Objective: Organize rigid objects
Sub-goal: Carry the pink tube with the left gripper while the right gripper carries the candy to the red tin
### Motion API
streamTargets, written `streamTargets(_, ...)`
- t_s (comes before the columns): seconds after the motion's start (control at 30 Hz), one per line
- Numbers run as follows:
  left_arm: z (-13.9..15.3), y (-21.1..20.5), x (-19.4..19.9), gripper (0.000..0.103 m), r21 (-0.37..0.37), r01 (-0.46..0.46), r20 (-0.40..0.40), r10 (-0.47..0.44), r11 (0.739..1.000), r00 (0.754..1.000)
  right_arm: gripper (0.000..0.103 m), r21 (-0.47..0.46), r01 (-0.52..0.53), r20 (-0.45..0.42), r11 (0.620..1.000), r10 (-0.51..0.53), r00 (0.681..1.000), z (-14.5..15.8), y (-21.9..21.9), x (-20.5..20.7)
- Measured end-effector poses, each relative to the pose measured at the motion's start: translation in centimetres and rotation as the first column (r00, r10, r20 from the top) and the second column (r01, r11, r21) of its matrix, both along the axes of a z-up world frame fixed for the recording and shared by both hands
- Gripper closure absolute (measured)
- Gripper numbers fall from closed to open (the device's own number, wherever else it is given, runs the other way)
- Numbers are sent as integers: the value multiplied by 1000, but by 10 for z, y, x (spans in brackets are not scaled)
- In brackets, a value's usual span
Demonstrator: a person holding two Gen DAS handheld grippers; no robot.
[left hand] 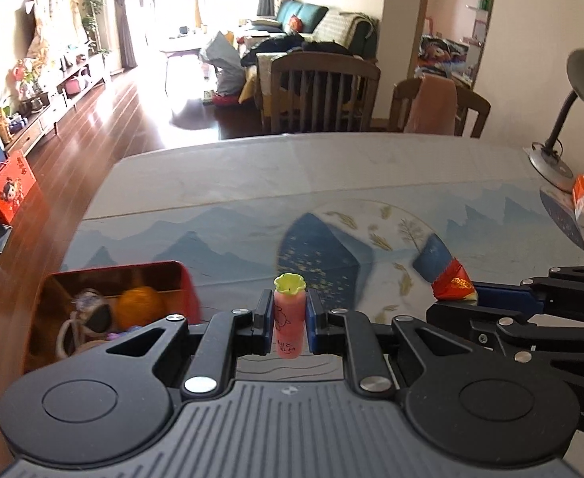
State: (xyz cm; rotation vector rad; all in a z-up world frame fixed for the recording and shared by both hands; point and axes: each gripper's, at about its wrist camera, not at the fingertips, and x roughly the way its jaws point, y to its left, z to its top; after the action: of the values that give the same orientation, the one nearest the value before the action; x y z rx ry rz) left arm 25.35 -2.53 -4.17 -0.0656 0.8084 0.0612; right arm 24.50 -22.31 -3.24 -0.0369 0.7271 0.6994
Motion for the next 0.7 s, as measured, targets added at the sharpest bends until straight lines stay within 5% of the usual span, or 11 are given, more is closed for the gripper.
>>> streamTargets(0.43,29,98,-23,87,-39,-91,62,93,995,994,83,7,-44,11,999,44,999,13,75,-6)
streamTargets(0.7,22,150,-27,87,-27,-124,40,125,992,991,83,1,-63,-22,998,63,998,10,121,6)
